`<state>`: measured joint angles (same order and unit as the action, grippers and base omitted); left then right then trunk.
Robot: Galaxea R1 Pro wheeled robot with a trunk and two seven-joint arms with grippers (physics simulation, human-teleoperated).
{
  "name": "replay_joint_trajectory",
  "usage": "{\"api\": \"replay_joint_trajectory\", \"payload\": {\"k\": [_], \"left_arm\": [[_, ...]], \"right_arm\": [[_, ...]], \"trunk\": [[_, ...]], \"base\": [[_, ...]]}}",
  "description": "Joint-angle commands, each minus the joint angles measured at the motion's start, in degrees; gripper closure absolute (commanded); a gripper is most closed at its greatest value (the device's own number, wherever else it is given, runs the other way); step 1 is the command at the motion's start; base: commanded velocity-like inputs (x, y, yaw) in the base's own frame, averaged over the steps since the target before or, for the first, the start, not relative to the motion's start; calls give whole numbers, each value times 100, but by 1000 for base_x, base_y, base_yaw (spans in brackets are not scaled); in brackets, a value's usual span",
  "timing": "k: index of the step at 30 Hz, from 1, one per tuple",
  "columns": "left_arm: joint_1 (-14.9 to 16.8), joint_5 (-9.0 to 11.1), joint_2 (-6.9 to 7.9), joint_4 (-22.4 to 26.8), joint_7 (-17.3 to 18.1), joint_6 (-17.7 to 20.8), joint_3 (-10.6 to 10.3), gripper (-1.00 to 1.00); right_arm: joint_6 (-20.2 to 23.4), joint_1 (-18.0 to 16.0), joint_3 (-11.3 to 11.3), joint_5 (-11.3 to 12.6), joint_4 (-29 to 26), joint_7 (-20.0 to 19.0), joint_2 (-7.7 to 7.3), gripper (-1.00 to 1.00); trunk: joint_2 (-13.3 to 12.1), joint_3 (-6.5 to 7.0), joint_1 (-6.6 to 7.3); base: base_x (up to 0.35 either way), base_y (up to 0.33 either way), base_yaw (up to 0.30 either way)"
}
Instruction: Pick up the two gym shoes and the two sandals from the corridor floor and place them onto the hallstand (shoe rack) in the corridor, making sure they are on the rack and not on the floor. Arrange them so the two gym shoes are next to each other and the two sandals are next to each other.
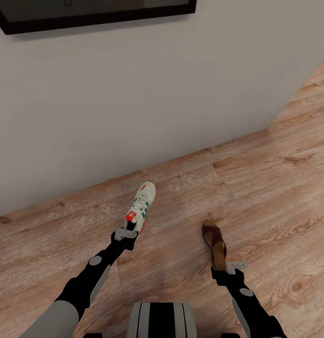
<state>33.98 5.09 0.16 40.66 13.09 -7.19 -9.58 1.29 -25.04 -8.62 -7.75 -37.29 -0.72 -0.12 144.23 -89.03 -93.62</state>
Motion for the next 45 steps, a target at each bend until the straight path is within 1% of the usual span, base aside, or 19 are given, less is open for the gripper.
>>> {"api": "replay_joint_trajectory", "payload": {"k": [1, 20, 25, 33, 45], "left_arm": [[3, 53, 2, -6, 18, -10, -9, 100], [3, 53, -2, 2, 10, -10, -8, 100], [3, 53, 1, 3, 10, -15, -1, 100], [3, 53, 10, 3, 10, -20, 0, 100], [3, 53, 25, 3, 10, -27, 8, 100]], "right_arm": [[14, -1, -17, -60, -6, -8, 3, -100], [11, -1, -17, -60, 3, -8, 3, -100], [11, -1, -17, -60, 3, -8, 3, -100], [11, -1, -17, -60, 3, -8, 3, -100], [11, -1, -17, -60, -6, -8, 3, -100]], "trunk": [[1, -3, 1], [1, -3, 1], [8, -126, -12], [18, -364, -33], [18, -376, -33]], "base": [[3, 0, 0], [46, 0, 0], [0, 0, 0], [0, 0, 0], [2, 0, 0]]}}
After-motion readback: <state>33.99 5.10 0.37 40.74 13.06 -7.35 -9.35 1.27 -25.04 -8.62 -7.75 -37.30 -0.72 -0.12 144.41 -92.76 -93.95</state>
